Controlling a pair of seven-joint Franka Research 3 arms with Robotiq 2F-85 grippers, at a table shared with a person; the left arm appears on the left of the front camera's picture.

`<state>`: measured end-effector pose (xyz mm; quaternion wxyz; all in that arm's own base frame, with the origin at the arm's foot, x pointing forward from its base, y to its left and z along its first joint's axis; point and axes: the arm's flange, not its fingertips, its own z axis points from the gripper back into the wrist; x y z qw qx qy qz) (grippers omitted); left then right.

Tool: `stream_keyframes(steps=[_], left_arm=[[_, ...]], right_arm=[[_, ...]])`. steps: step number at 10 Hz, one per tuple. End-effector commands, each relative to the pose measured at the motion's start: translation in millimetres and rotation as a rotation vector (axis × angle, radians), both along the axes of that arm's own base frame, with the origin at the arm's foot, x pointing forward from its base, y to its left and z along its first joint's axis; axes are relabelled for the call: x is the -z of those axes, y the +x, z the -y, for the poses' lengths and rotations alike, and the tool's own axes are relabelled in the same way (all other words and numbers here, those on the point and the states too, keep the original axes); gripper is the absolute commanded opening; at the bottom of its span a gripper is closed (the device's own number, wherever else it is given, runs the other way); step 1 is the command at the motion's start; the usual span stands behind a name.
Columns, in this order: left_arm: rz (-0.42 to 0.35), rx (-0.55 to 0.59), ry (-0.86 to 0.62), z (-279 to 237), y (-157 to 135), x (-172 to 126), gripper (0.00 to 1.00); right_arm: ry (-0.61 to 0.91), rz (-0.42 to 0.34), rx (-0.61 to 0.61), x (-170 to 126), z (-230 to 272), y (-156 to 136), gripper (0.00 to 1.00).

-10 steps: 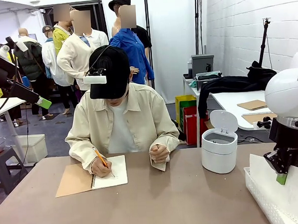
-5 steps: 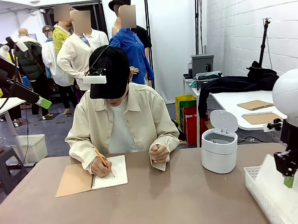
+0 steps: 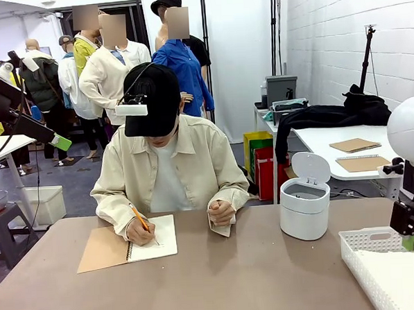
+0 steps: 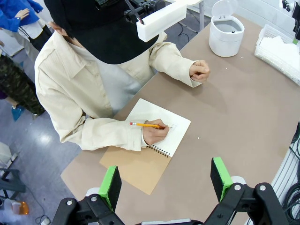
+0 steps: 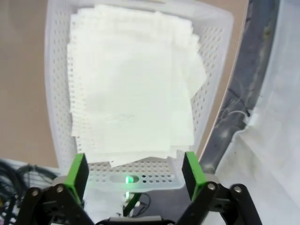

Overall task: Sort the paper based on its condition.
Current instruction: If a person hands you a paper, place it in the Organizing basket , and if it's crumpled, put it in the Trash can.

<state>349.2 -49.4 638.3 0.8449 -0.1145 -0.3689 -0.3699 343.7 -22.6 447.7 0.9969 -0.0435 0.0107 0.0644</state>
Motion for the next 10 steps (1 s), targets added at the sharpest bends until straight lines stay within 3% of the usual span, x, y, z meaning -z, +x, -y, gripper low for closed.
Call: stream_keyframes(steps=[1,4,5,10], left_arm=[[-0.001,-0.001,-0.001,-0.1,-0.3,0.3,1.00],[-0.001,-0.001,-0.001,-0.1,-0.3,0.3,1.00],[-0.001,-0.001,-0.001,-0.1,-0.3,0.3,1.00],[-0.001,-0.001,-0.001,-0.1,-0.3,0.3,1.00]], right_arm=[[-0.044,0.066,0.000,-18.4,-0.1,13.7,1.00],[0.055,0.168,-0.100,-52.6,-18.8,28.2,1.00],[-0.007,0.097,-0.033,-39.0,-6.2,16.3,1.00],[0.004,0.104,-0.040,-41.6,-8.8,17.5,1.00]])
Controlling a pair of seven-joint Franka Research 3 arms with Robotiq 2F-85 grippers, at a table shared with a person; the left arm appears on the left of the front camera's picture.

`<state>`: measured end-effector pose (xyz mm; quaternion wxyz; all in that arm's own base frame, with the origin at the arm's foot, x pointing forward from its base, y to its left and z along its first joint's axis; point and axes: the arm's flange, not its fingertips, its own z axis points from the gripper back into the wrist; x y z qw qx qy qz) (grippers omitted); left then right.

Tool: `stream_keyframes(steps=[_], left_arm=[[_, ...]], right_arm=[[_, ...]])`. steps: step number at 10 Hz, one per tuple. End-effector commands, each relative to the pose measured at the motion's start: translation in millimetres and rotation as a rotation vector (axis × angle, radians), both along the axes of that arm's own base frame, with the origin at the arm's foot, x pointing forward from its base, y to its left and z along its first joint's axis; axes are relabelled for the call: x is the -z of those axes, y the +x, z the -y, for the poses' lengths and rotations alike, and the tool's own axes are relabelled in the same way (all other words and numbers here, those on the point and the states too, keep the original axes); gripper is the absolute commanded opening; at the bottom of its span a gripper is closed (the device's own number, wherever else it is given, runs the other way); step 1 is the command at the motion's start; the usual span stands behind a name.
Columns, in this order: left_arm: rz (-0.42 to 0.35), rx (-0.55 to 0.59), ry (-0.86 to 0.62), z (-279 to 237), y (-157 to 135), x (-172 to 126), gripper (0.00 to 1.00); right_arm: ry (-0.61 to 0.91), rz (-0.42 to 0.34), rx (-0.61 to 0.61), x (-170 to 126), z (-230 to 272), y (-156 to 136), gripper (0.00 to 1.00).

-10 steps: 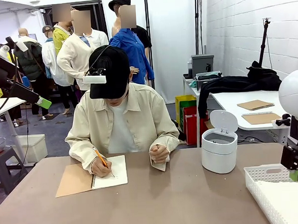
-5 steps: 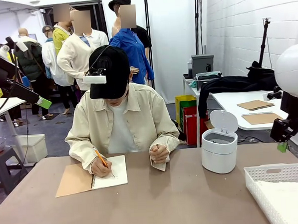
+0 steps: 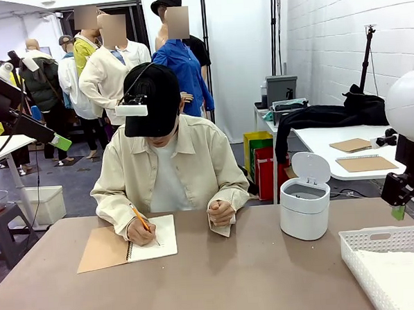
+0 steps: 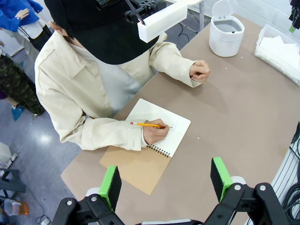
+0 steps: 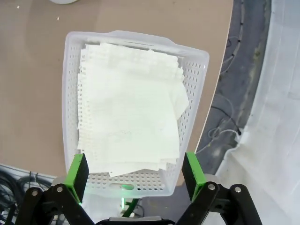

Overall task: Sort the paper based on its condition.
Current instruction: If a person hands you a paper, place it in the Organizing basket , and if it's crumpled, put it in the Trash can.

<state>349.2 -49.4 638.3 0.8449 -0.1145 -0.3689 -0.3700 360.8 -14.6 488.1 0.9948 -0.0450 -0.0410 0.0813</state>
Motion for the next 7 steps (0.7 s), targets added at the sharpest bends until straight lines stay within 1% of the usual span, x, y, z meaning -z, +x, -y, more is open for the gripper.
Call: stream_keyframes(steps=[1,4,5,7], left_arm=[[-0.001,-0.001,-0.001,-0.1,-0.3,0.3,1.00],[-0.001,-0.001,-0.001,-0.1,-0.3,0.3,1.00],[-0.001,-0.001,-0.001,-0.1,-0.3,0.3,1.00],[-0.001,-0.001,-0.001,-0.1,-0.3,0.3,1.00]], right_arm=[[0.102,0.013,-0.110,-18.7,-30.4,2.7,1.00],[0.227,0.016,-0.357,-55.1,-88.8,17.8,1.00],[0.265,0.011,-0.425,-66.1,-103.0,22.3,1.00],[0.342,0.047,-0.522,-81.9,-133.8,31.7,1.00]])
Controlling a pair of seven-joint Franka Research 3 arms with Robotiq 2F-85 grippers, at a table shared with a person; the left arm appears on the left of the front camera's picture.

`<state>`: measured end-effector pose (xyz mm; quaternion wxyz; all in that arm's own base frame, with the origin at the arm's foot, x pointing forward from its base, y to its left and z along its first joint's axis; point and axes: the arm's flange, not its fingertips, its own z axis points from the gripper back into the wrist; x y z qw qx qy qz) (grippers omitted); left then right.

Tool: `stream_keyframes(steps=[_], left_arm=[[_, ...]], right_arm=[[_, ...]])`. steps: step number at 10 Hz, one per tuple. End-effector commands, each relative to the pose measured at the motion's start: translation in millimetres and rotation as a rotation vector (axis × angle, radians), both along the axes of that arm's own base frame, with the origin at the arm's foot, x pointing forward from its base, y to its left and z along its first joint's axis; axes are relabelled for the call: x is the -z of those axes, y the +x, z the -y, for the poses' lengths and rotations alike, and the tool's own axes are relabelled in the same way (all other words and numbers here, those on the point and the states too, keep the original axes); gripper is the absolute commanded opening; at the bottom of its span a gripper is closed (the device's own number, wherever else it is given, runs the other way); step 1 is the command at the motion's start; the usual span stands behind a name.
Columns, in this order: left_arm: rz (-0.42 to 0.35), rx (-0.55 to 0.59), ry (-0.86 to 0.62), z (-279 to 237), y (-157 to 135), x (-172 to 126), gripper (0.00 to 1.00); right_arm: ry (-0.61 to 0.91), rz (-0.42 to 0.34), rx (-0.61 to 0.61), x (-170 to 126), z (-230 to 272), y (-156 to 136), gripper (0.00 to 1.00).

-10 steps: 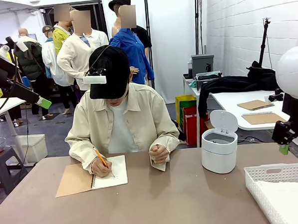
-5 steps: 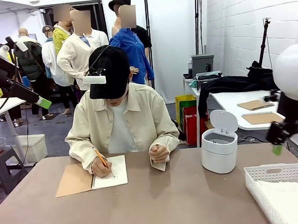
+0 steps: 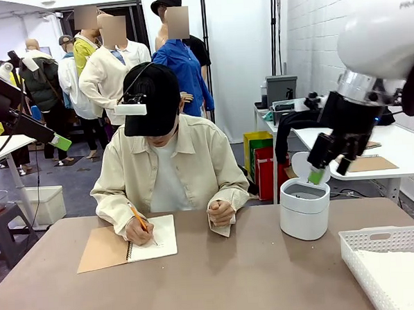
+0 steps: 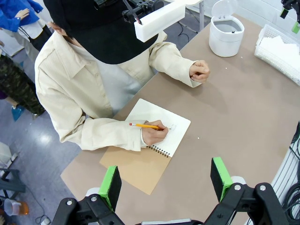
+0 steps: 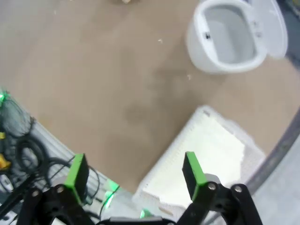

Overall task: Sort the paper based on its condition.
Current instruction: If a person hands you a paper, place it in the Organizing basket , and if it's crumpled, put it in the Trash can.

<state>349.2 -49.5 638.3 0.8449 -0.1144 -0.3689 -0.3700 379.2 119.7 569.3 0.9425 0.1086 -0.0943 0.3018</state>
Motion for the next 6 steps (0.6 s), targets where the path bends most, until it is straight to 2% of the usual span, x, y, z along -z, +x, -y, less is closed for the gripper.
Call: stream_keyframes(steps=[1,3,6], left_arm=[[-0.001,-0.001,-0.001,-0.2,-0.2,0.4,1.00],[-0.001,-0.001,-0.001,-0.2,-0.2,0.4,1.00],[-0.001,-0.001,-0.001,-0.2,-0.2,0.4,1.00]], right_arm=[[0.104,0.044,-0.127,-13.8,-13.1,17.9,1.00],[0.241,0.141,-0.198,-31.2,-37.0,19.0,1.00],[0.329,0.176,-0.256,-47.4,-83.8,18.6,1.00]])
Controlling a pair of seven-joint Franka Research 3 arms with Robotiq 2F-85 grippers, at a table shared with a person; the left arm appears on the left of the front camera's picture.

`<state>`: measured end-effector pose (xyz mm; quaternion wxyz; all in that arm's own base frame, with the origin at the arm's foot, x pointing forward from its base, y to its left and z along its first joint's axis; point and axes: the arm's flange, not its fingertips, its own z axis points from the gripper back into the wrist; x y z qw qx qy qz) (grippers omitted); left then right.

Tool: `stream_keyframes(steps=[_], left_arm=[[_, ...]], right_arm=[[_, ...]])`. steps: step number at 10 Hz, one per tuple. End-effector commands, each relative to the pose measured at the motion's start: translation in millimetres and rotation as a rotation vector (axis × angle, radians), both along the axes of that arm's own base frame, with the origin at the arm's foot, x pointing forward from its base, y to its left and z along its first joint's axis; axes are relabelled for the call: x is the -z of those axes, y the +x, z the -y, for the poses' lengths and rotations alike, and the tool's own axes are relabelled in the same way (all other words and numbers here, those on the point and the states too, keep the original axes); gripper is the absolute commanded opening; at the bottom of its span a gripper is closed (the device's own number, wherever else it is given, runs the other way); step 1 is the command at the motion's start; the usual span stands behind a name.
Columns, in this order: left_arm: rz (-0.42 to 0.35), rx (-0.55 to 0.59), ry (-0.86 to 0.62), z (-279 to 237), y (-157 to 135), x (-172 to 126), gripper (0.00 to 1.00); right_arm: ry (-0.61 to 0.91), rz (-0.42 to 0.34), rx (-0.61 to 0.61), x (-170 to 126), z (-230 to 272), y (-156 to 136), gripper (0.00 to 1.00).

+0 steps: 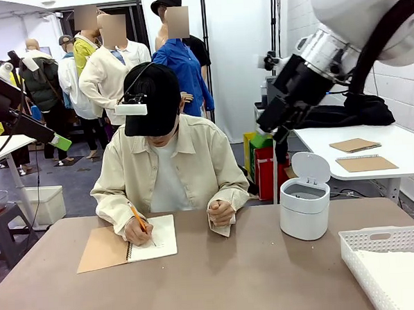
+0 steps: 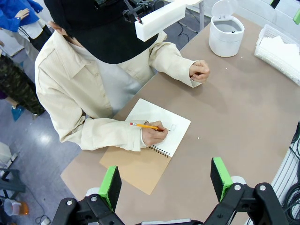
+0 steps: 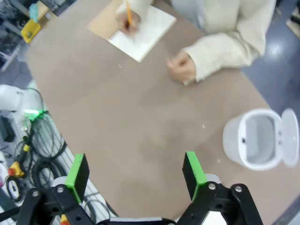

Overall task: Sort the paper based on its condition.
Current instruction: If a person hands you a paper, place it in the Organizing basket , and if it's crumpled, put it in the Trash can.

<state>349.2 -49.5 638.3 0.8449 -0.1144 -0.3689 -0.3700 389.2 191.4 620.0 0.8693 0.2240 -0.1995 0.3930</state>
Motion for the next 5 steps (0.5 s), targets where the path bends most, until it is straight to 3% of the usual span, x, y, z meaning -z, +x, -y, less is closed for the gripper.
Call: stream_keyframes(steps=[1,4,5], left_arm=[[-0.001,-0.001,-0.001,-0.2,-0.2,0.4,1.00],[-0.001,-0.001,-0.001,-0.2,-0.2,0.4,1.00],[-0.001,-0.001,-0.001,-0.2,-0.2,0.4,1.00]], right_arm=[[0.095,0.042,-0.058,0.7,-27.8,5.2,1.00],[0.187,0.158,-0.090,2.7,-58.6,5.5,1.00],[0.197,0.160,-0.112,3.9,-64.0,10.5,1.00]])
